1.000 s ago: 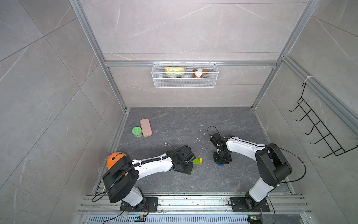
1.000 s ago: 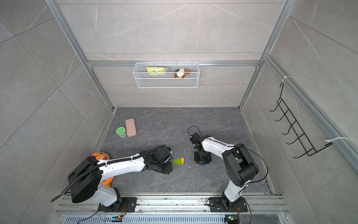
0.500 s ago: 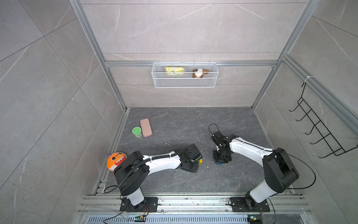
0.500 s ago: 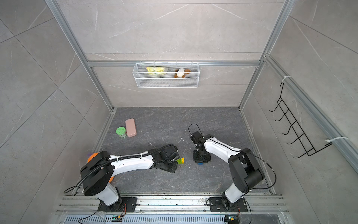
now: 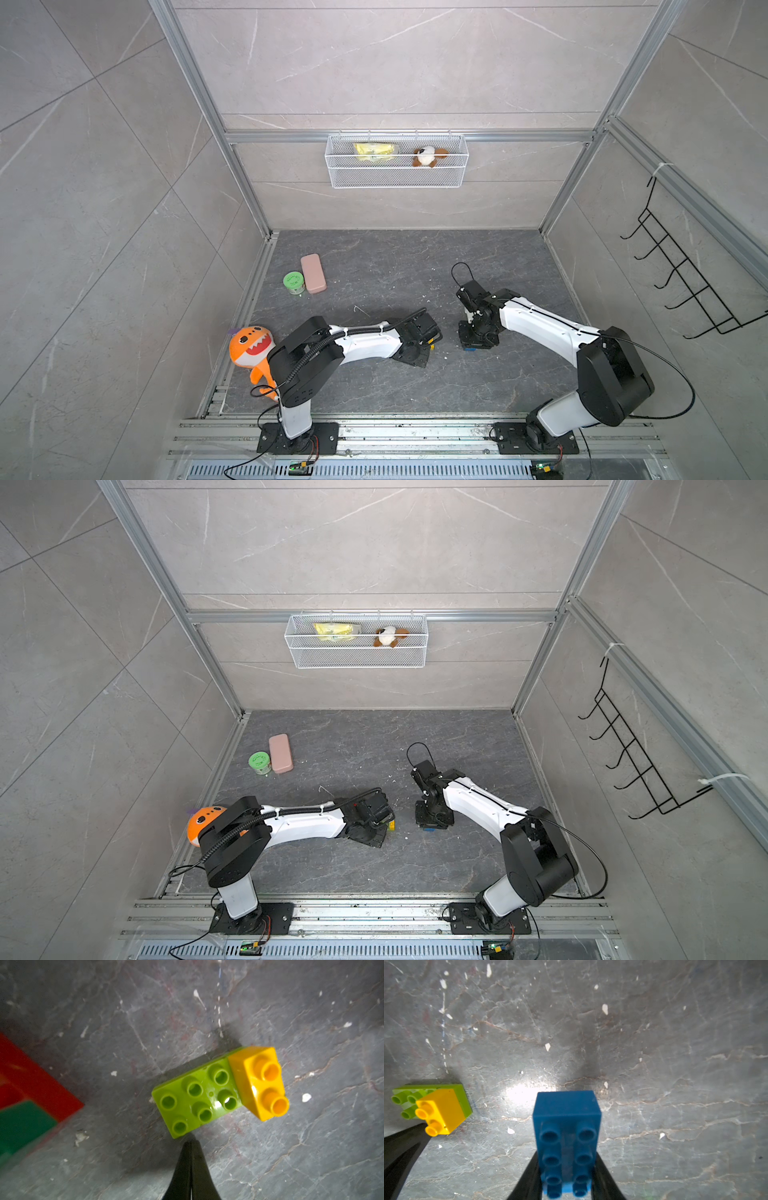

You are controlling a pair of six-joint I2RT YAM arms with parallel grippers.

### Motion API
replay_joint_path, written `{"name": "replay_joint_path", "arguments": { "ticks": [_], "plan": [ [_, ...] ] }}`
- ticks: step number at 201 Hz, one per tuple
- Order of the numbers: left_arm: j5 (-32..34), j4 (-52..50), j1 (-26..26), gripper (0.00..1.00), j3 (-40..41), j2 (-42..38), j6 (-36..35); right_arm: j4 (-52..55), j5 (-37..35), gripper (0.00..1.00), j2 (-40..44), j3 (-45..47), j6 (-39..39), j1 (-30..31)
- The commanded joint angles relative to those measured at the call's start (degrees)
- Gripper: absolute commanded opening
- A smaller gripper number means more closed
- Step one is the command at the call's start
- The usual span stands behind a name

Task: Assemble the number 5 with lego
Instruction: Pick up the lego brick from the center of the board, then adjust the lego brick at the center of the board.

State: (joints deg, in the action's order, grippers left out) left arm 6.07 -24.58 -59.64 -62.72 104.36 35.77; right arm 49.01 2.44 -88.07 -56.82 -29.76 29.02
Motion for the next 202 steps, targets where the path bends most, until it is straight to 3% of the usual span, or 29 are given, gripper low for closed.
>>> {"name": "replay_joint_path", "arguments": {
  "ticks": [1, 109, 202],
  "plan": [
    [3.2, -1.6, 0.0, 0.06, -2.6, 1.7, -1.8, 0.9, 0.5, 0.29, 1.5, 0.9, 0.4, 0.4],
    [8.1, -3.8, 1.0, 0.09, -11.0, 7.2, -7.4, -0.2, 2.0, 0.29, 2.4, 2.4, 1.1, 0.7],
    [7.1, -3.5, 1.3, 0.23, -0.9, -9.0, -2.8, -2.9, -3.8, 0.30, -5.9, 0.7, 2.3, 2.1]
  ]
}}
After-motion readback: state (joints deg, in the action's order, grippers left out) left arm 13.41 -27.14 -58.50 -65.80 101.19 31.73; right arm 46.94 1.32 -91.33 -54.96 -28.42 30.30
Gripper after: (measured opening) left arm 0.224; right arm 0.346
